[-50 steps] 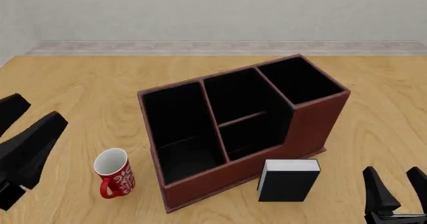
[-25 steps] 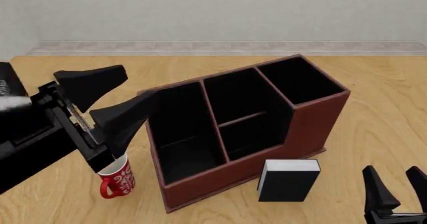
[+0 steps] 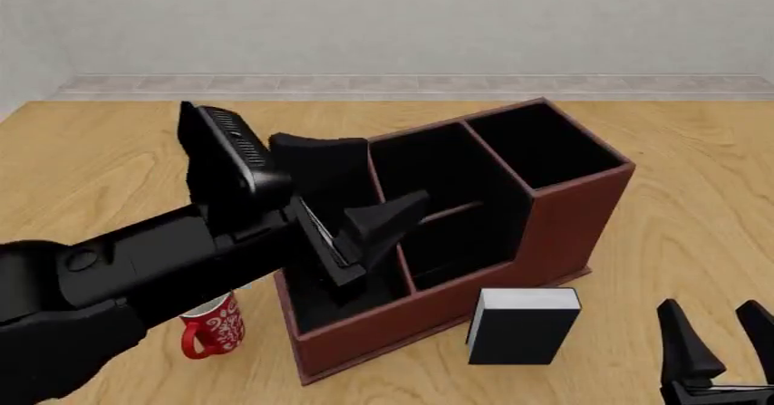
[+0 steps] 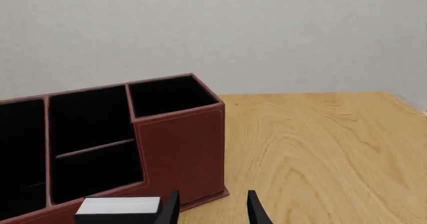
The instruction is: Pick up the book and place it in the back compartment of the caddy.
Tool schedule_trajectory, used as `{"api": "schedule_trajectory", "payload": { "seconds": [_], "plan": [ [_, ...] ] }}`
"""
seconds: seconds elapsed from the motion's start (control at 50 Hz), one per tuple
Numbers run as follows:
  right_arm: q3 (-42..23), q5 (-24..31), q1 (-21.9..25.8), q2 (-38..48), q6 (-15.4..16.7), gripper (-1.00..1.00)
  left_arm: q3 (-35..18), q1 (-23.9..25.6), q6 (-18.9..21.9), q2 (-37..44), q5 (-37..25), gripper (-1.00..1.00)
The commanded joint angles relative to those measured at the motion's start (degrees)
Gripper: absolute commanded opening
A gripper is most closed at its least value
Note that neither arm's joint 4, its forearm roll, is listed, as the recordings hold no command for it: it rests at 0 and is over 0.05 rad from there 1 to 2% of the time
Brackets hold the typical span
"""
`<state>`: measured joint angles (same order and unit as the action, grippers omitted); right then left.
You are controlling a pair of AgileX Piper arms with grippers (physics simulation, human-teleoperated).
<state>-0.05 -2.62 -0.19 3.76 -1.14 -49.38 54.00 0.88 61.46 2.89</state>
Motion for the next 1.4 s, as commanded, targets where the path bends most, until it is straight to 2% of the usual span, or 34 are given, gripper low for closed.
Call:
{"api": "schedule_trajectory", "payload": {
  "seconds": [0.02,0.06,0.14,0.2,0.28,0.34,0.42,0.48,0.56,0.64,0.68,0.72,0.74,0.84,0.9,0.96,1.06,1.12,1.2,1.24,1.34,1.4],
  "plan": [
    [-0.02,0.5,0.02,-0.68,0.24,1.0,-0.99,1.34,0.37,6.7,1.19,1.0],
    [0.0,-0.8,-0.08,1.45,-0.89,1.0,-1.42,2.33,0.53,7.46,0.83,1.0],
    [-0.01,0.61,0.03,-0.98,0.5,1.0,-1.89,2.57,0.38,8.51,0.81,1.0],
    [0.01,-0.36,-0.07,0.99,-0.87,1.0,-2.28,1.33,2.08,9.56,0.68,1.0],
    [-0.04,1.38,0.02,-1.73,0.48,1.0,-2.58,2.23,3.32,12.04,0.35,1.0],
    [0.0,-0.06,-0.07,0.59,-0.73,1.0,-2.24,2.56,2.56,12.61,0.93,1.0],
    [0.0,0.71,0.02,-1.09,0.5,1.0,-1.71,4.03,1.85,13.85,1.93,1.0],
    [0.0,-0.07,-0.06,0.56,-0.65,1.0,-2.08,4.72,0.79,14.67,1.5,1.0],
    [-0.04,0.97,0.02,-1.29,0.47,1.0,-2.13,5.93,0.52,15.82,1.8,1.0],
    [0.02,-0.87,-0.06,1.23,-0.5,1.0,-1.91,6.54,0.13,17.21,2.39,1.0],
    [0.01,-0.14,0.01,-0.19,0.43,1.0,-1.71,6.7,-0.08,17.62,2.75,1.0],
    [0.01,0.07,0.0,-0.31,0.33,1.0,-1.49,6.83,-0.14,17.88,3.08,1.0],
    [0.01,-0.67,-0.09,1.18,-0.69,1.0,-0.96,6.95,-0.17,18.3,3.93,1.0],
    [0.01,-0.05,0.01,-0.31,0.48,1.0,-0.02,6.51,-0.08,18.64,5.27,1.0],
    [0.02,-1.18,-0.08,1.66,-0.66,1.0,1.02,6.56,-0.33,19.3,6.62,1.0],
    [0.02,-0.55,-0.01,0.31,0.29,1.0,1.53,6.71,-0.26,19.79,7.31,1.0],
    [0.0,-0.81,-0.09,1.32,-0.68,1.0,1.54,6.68,-0.15,20.59,8.09,1.0],
    [0.0,-0.09,0.0,-0.22,0.39,1.0,1.66,6.84,-0.28,21.63,8.86,1.0],
    [-0.02,-0.49,-0.08,0.95,-0.62,1.0,1.77,6.78,-0.5,22.19,9.35,1.0],
    [0.01,-0.1,-0.01,-0.14,0.29,1.0,1.99,6.96,-0.23,22.92,9.9,1.0],
    [0.01,-0.95,-0.08,1.39,-0.62,1.0,1.78,6.98,0.0,23.56,9.82,1.0],
    [-0.02,0.44,-0.02,-0.67,0.29,1.0,1.64,7.02,0.18,24.16,10.1,1.0]
  ]
}}
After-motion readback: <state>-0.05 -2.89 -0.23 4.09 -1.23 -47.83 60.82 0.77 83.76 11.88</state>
